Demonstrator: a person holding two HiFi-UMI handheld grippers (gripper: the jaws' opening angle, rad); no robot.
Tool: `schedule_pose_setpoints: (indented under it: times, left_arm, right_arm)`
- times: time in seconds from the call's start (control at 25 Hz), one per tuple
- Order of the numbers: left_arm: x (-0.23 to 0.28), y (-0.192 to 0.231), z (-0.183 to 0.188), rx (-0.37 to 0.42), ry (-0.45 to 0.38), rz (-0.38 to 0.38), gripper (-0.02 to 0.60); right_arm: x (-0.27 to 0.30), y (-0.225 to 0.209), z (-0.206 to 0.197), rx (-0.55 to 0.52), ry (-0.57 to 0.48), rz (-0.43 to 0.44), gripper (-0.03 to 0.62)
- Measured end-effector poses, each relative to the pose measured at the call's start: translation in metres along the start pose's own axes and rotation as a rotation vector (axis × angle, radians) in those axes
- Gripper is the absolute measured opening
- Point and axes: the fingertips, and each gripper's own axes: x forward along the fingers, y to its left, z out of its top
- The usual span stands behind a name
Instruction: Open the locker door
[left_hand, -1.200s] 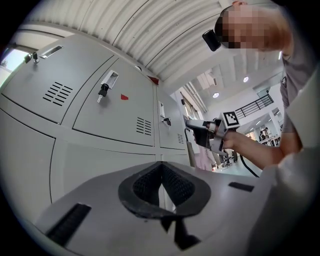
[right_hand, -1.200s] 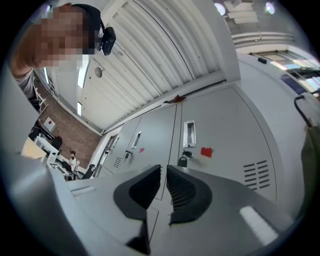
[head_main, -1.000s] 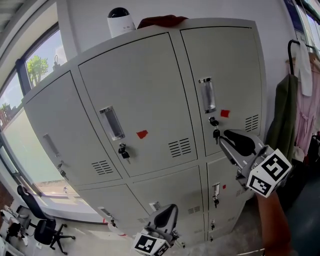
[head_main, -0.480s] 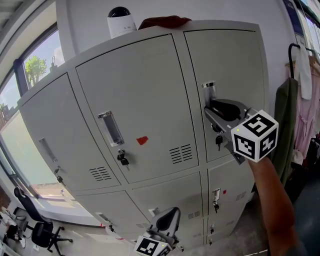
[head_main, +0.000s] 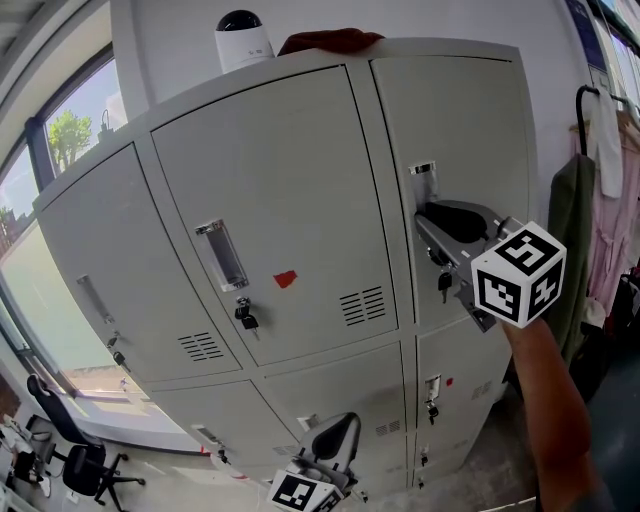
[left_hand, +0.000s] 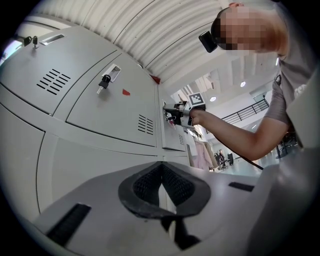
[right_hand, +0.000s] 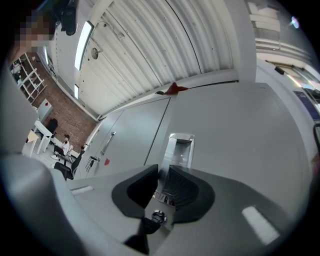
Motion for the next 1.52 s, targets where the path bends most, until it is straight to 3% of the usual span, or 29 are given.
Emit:
schedule_pose_setpoints:
  times: [0.6,0.84,1.12,1.52]
  left_arm:
    - [-0.002,-0.029,0.016,0.032,-0.013,-0.018,0.006]
    - [-0.003,-0.033,0.042,0.063,-0.08,0.003,0.006]
    - [-0.009,-0.044,0.077,0.073,-0.093,0.036,0.006]
    - [0.006,-0.07,0.125,0.166,-0.114,0.018,0.006]
  right_arm:
    - [-0.086,0.015,0.032,-0.041,-0.023,0.015,0.066]
    - [-0.095,0.017,0.033,-0.045,-0.008,0.026,0.04]
    - [-0.113,0.026,0.043,-0.041,-0.017,0.045,0.043]
    - [-0.142,0.038,0.041,0.0,0.006,0.079,0.041]
